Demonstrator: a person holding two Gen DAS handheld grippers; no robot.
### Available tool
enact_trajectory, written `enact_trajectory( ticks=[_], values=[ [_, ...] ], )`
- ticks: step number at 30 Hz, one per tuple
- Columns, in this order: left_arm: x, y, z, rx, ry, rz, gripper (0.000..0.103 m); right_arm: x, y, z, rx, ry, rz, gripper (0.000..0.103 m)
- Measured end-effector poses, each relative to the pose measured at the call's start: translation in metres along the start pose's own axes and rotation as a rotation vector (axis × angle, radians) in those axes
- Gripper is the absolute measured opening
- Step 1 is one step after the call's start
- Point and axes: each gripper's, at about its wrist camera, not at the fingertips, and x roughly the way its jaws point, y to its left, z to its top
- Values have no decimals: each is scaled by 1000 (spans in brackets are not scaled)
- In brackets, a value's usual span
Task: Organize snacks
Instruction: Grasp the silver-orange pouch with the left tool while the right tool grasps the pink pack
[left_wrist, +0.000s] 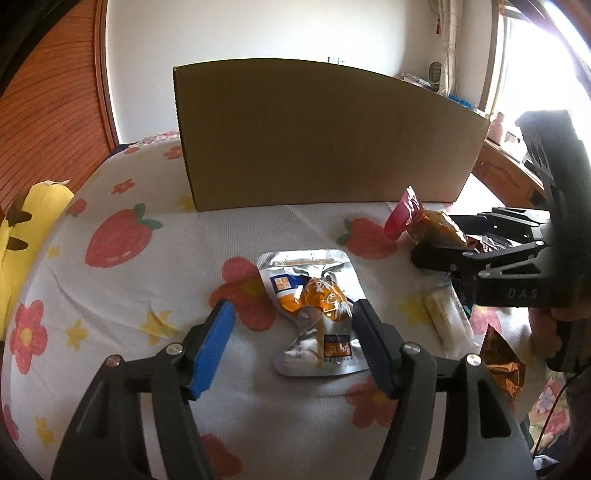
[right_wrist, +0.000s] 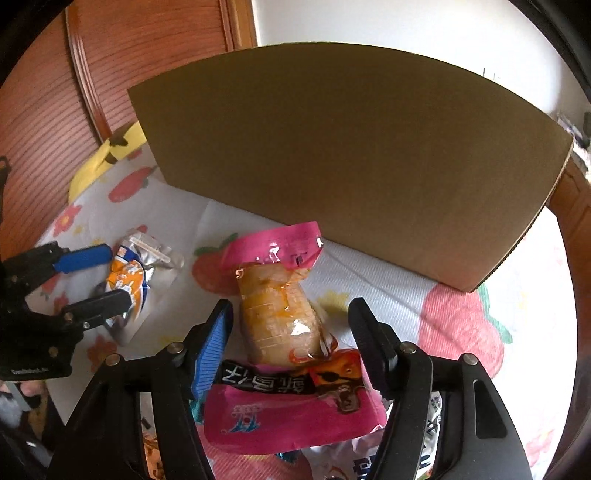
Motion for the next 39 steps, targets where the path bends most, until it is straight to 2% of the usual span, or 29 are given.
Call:
enact_trajectory(
  ticks=[1, 10, 17, 29, 33, 39],
  values=[
    [1, -1, 0, 5, 8, 0, 70, 1, 2, 0, -8, 3, -10, 67],
    [6, -15, 6, 15, 48, -9, 70, 4, 6, 1, -28, 8, -33, 68],
    [11, -25, 7, 75, 69, 33, 71, 3, 5, 0, -31, 10, -36, 68],
    [5, -19, 3, 79, 82, 32, 71, 4, 6, 1, -31, 10, -36, 68],
    [2, -17, 3, 85, 85, 21, 63, 4, 6, 1, -31, 10, -36, 68],
    [5, -18, 6, 77, 95, 24, 63, 4, 6, 1, -31, 10, -36, 68]
  ],
)
